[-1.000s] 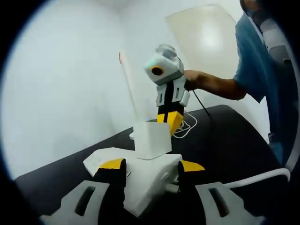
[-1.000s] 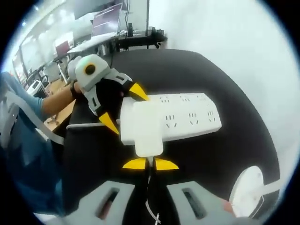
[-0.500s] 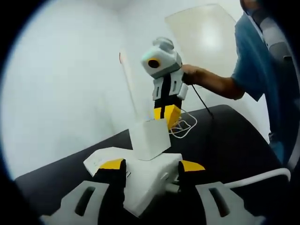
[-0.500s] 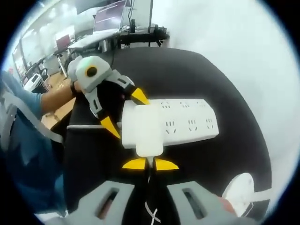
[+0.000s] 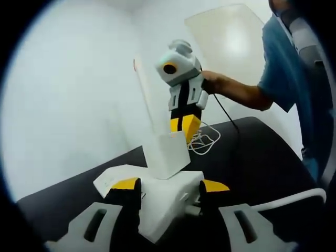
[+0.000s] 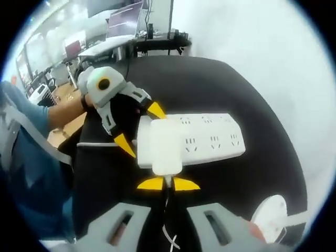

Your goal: Insert the desk lamp plug into the socket, turn on the power strip switch, turn on the lamp switch, then turn off the lamp switch, turn off the power strip switch, and remove the plug from the socket.

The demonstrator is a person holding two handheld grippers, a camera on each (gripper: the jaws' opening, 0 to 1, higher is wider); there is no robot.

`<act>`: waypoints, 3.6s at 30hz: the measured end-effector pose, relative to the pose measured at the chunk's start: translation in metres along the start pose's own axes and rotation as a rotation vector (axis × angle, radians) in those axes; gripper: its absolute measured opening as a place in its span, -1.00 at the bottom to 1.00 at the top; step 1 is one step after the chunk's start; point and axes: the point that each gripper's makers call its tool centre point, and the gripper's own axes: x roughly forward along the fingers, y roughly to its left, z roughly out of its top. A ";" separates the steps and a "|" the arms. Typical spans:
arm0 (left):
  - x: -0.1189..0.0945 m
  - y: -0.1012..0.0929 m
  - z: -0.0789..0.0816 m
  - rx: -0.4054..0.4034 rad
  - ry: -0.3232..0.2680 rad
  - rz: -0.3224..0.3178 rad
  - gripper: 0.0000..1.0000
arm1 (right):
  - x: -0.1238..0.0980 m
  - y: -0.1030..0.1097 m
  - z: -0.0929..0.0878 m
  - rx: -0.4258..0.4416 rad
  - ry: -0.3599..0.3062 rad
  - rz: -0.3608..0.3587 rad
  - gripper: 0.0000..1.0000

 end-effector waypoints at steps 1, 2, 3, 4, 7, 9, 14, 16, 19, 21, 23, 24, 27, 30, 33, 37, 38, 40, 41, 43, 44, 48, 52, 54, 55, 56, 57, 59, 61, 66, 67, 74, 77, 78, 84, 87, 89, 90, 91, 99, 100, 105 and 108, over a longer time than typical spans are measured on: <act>0.000 -0.001 0.001 0.000 0.000 0.000 -0.16 | 0.000 -0.001 -0.001 0.009 -0.006 0.002 -0.90; 0.000 0.002 -0.001 -0.001 -0.001 0.000 -0.16 | 0.002 -0.001 -0.003 0.013 -0.008 0.004 -0.90; 0.000 0.003 -0.001 -0.001 -0.001 0.000 -0.17 | 0.004 -0.002 -0.007 0.016 -0.008 0.003 -0.90; 0.000 0.004 -0.002 -0.002 -0.002 0.000 -0.17 | 0.005 -0.002 -0.010 0.029 -0.012 0.005 -0.90; -0.001 0.006 -0.002 -0.001 -0.005 0.001 -0.16 | 0.006 -0.001 -0.012 0.094 -0.091 0.029 -0.90; -0.001 0.008 -0.003 0.001 -0.008 -0.001 -0.17 | 0.007 -0.002 -0.015 0.103 -0.111 0.027 -0.90; -0.001 0.011 -0.004 0.006 -0.013 -0.001 -0.17 | 0.006 -0.002 -0.016 0.130 -0.171 0.027 -0.90; -0.001 0.012 -0.005 0.004 -0.011 -0.002 -0.16 | 0.006 -0.001 -0.013 0.128 -0.172 0.023 -0.90; -0.001 0.013 -0.007 -0.003 -0.007 -0.003 -0.16 | 0.003 -0.001 -0.008 0.079 -0.114 0.009 -0.89; -0.001 0.013 -0.007 -0.004 -0.006 -0.003 -0.16 | 0.001 -0.001 -0.004 0.056 -0.091 0.008 -0.89; -0.001 0.012 -0.007 -0.006 -0.005 -0.004 -0.16 | -0.003 -0.001 0.003 0.025 -0.068 0.007 -0.89; -0.002 0.013 -0.007 -0.010 -0.005 -0.004 -0.16 | -0.003 -0.002 0.003 -0.008 -0.032 -0.004 -0.89; -0.001 0.009 -0.006 -0.009 -0.004 -0.002 -0.16 | -0.004 0.001 0.010 -0.057 0.016 -0.023 -0.89; 0.001 0.004 -0.002 -0.008 -0.005 0.004 -0.15 | -0.007 -0.001 0.015 -0.056 0.024 -0.030 -0.90; 0.003 0.001 0.001 -0.006 -0.007 0.006 -0.15 | -0.007 -0.001 0.012 -0.033 0.005 -0.025 -0.90; 0.002 0.002 0.000 -0.007 -0.008 0.004 -0.16 | -0.004 -0.002 0.001 0.028 -0.055 -0.015 -0.90; 0.001 0.005 -0.002 -0.006 -0.009 0.003 -0.17 | -0.004 -0.002 0.000 0.052 -0.075 -0.012 -0.90; -0.002 0.010 -0.005 -0.006 -0.010 0.002 -0.17 | -0.004 -0.002 -0.002 0.068 -0.102 -0.007 -0.90; -0.003 0.011 -0.006 -0.007 -0.010 0.002 -0.17 | -0.004 -0.002 -0.004 0.069 -0.104 -0.006 -0.90; -0.005 0.016 -0.009 -0.007 -0.011 0.001 -0.17 | -0.003 -0.002 -0.006 0.075 -0.110 -0.008 -0.90; -0.006 0.017 -0.009 -0.007 -0.011 0.001 -0.17 | -0.002 -0.002 -0.007 0.078 -0.113 -0.009 -0.90; -0.007 0.020 -0.011 -0.005 -0.013 0.000 -0.17 | 0.001 -0.003 -0.014 0.093 -0.119 -0.020 -0.90; -0.006 0.016 -0.009 -0.001 -0.014 0.000 -0.18 | 0.004 -0.002 -0.017 0.089 -0.119 -0.038 -0.90; -0.005 0.016 -0.008 0.001 -0.015 0.001 -0.18 | 0.004 -0.002 -0.019 0.095 -0.130 -0.036 -0.90; -0.005 0.015 -0.008 0.002 -0.015 0.001 -0.18 | 0.004 -0.002 -0.019 0.101 -0.134 -0.034 -0.90; -0.005 0.015 -0.008 0.003 -0.016 0.001 -0.18 | 0.003 -0.002 -0.018 0.103 -0.139 -0.030 -0.90; -0.005 0.015 -0.008 0.003 -0.015 0.000 -0.18 | 0.003 -0.002 -0.017 0.104 -0.140 -0.027 -0.90; -0.005 0.015 -0.008 0.002 -0.013 0.000 -0.18 | 0.002 -0.001 -0.014 0.096 -0.131 -0.025 -0.90; -0.005 0.015 -0.009 0.001 -0.011 0.001 -0.18 | 0.001 -0.001 -0.013 0.078 -0.104 -0.030 -0.90; -0.004 0.013 -0.008 0.000 -0.009 0.000 -0.18 | -0.007 -0.001 -0.001 0.046 -0.087 -0.038 -0.90; -0.003 0.013 -0.008 0.000 -0.008 0.000 -0.18 | -0.007 -0.001 -0.001 0.031 -0.073 -0.042 -0.90; -0.003 0.013 -0.008 0.000 -0.010 0.001 -0.18 | -0.011 -0.002 0.002 0.012 -0.095 -0.052 -0.89; -0.002 0.013 -0.008 0.001 -0.011 -0.001 -0.19 | -0.009 -0.003 -0.004 0.069 -0.144 -0.034 -0.89; -0.002 0.013 -0.008 0.000 -0.012 0.000 -0.19 | -0.007 -0.004 -0.008 0.085 -0.151 -0.030 -0.90; -0.002 0.014 -0.008 -0.002 -0.013 0.000 -0.18 | -0.001 -0.004 -0.021 0.126 -0.202 -0.020 -0.90; -0.001 0.015 -0.008 0.000 -0.013 0.001 -0.18 | -0.002 -0.004 -0.019 0.142 -0.226 -0.011 -0.90; -0.001 0.015 -0.008 0.000 -0.013 0.001 -0.18 | -0.001 -0.004 -0.018 0.140 -0.228 -0.014 -0.90; -0.001 0.015 -0.008 0.000 -0.013 0.001 -0.18 | -0.001 -0.004 -0.017 0.138 -0.225 -0.015 -0.90; -0.001 0.015 -0.008 -0.001 -0.013 0.001 -0.18 | -0.001 -0.005 -0.017 0.131 -0.220 -0.018 -0.90; 0.000 0.014 -0.007 -0.002 -0.012 0.002 -0.18 | -0.003 -0.001 -0.010 0.076 -0.180 -0.036 -0.89; 0.000 0.013 -0.007 -0.002 -0.012 0.001 -0.18 | -0.005 -0.002 -0.006 0.083 -0.194 -0.029 -0.88; 0.001 0.012 -0.006 -0.003 -0.011 0.003 -0.17 | -0.007 -0.001 0.000 0.091 -0.183 -0.011 -0.88; 0.002 0.012 -0.006 -0.004 -0.011 0.003 -0.17 | -0.007 0.000 0.001 0.056 -0.160 -0.029 -0.88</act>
